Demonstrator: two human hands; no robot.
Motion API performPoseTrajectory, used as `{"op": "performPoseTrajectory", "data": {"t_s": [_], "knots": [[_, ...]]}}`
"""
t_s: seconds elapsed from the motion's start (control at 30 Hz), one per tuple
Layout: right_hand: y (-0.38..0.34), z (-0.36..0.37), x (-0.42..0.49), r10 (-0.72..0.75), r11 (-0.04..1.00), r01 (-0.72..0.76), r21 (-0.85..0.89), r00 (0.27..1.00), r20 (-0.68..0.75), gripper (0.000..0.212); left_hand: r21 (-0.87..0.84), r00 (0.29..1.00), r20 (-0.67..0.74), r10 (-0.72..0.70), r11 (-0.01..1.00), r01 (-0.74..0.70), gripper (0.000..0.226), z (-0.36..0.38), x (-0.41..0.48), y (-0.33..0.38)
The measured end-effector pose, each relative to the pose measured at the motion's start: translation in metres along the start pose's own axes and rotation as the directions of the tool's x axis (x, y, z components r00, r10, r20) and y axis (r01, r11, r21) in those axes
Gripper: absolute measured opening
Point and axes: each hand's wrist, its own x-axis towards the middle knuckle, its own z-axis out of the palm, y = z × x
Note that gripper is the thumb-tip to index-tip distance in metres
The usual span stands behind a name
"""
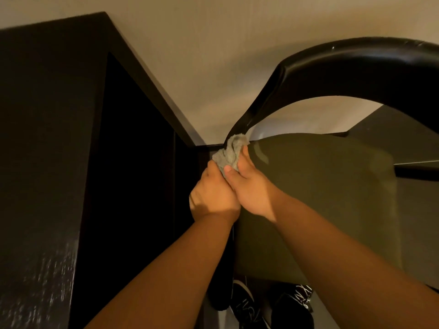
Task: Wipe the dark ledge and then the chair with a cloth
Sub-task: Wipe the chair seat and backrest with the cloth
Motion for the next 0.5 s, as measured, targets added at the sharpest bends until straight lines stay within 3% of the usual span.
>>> {"op": "performPoseTrajectory", "data": {"t_s": [0.2, 0.37, 0.43, 0.5], "knots": [[-0.015, -0.019, 0.048, 0.130, 0.964, -0.145, -0.221, 0.988, -0.081, 0.070, 0.031, 0.994, -0.109, 0.015, 0.999, -0.012, 0.025, 0.001, -0.005, 0.005], [0.004, -0.008, 0.018, -0.040, 0.990, 0.039, -0.136, 0.999, -0.008, 0.068, -0.003, 0.999, -0.045, -0.004, 1.000, 0.004, 0.027, 0.001, -0.001, 0.003], [0.003, -0.007, 0.013, -0.013, 0.983, 0.022, -0.180, 0.999, 0.051, 0.070, 0.008, 0.999, -0.036, -0.007, 1.000, 0.008, 0.027, 0.002, -0.001, 0.000], [-0.003, -0.011, 0.022, 0.027, 0.979, -0.023, -0.202, 1.000, 0.015, 0.069, 0.037, 0.998, -0.051, -0.029, 0.999, 0.031, 0.026, 0.003, -0.003, 0.000]]}}
